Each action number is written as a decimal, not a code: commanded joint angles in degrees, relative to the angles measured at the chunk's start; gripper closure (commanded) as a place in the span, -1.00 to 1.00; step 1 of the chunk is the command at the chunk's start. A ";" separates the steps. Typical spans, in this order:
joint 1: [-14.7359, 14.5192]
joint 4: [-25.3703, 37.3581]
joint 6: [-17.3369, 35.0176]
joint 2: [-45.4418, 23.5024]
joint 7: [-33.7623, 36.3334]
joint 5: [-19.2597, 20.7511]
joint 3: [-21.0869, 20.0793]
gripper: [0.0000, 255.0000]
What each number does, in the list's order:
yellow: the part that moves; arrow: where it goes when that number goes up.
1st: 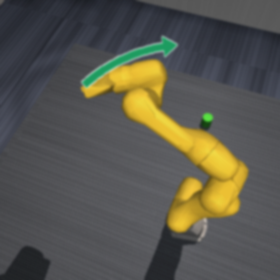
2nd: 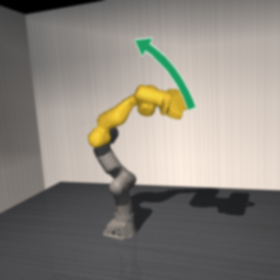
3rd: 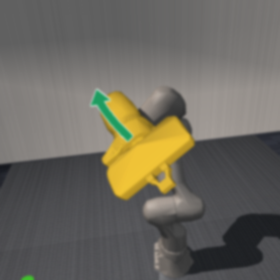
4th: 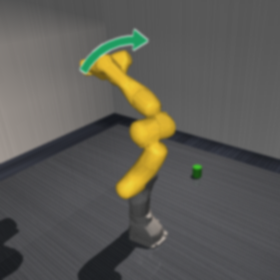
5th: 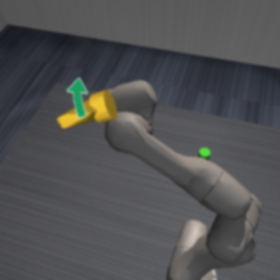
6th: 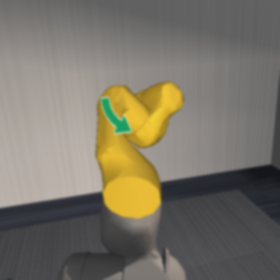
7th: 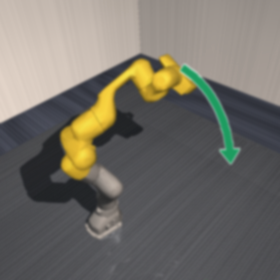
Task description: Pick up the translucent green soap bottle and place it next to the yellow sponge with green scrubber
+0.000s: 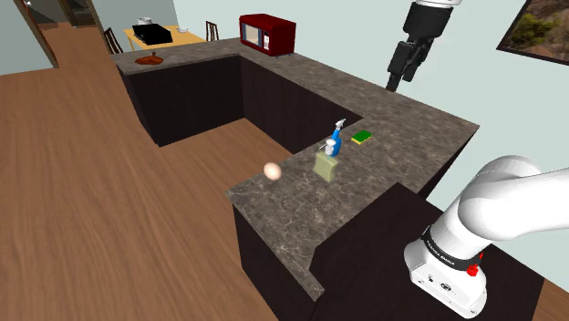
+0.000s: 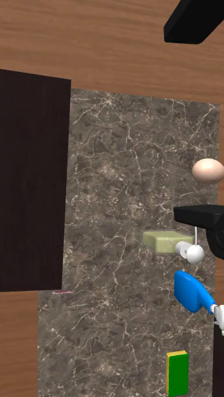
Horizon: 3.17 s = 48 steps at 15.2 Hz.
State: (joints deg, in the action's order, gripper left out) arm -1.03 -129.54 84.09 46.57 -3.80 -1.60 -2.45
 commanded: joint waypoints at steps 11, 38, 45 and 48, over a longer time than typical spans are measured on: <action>1.68 -15.51 21.23 -3.97 -2.98 3.15 2.64 -1.00; 7.81 -13.71 80.24 -59.33 -9.87 7.10 9.39 -1.00; 10.34 -5.32 86.93 -73.28 -11.87 5.68 8.41 -1.00; 10.67 -4.07 88.42 -76.01 -11.94 5.55 8.16 -1.00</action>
State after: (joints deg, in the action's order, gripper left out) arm 9.40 -134.37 172.02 -28.23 -15.63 4.03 5.86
